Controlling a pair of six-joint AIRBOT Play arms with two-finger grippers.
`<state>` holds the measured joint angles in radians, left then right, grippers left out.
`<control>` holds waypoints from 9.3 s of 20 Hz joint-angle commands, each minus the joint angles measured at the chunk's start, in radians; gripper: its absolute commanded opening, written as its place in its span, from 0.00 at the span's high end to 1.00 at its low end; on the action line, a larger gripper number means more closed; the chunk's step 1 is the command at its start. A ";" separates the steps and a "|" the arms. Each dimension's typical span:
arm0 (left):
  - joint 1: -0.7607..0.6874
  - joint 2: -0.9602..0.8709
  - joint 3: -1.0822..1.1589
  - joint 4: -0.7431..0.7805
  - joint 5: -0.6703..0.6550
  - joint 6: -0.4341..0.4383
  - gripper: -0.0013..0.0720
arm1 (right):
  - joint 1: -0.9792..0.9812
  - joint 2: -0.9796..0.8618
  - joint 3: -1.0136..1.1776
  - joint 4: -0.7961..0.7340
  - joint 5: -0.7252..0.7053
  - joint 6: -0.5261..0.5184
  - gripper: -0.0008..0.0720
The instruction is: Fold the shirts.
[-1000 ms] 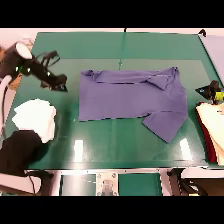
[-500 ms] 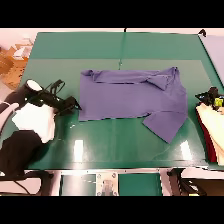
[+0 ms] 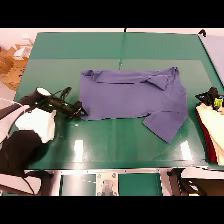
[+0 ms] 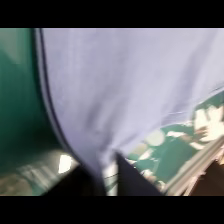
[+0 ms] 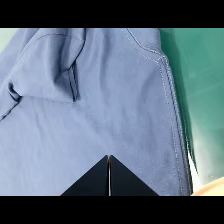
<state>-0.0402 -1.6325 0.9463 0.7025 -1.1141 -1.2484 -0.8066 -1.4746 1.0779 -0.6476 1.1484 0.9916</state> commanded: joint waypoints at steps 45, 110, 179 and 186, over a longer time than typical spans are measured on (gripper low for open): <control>0.159 0.742 1.148 -0.050 -0.037 0.066 0.95 | -0.050 0.668 0.740 0.501 0.047 0.214 0.97; 0.044 -0.213 0.683 0.338 -0.311 -0.042 0.32 | 0.349 -0.232 0.430 -0.562 0.134 0.378 0.66; -0.057 0.092 0.412 0.179 0.050 -0.192 0.96 | 0.323 0.221 -0.052 -0.113 -0.093 0.490 0.97; -0.063 -0.257 0.615 0.034 0.246 -0.172 0.22 | 0.423 -0.229 0.203 -0.091 -0.269 0.489 0.92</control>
<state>-0.0994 -1.7725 1.4994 0.8185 -0.9882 -1.4338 -0.4179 -1.5494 1.1896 -0.7616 0.9718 1.4815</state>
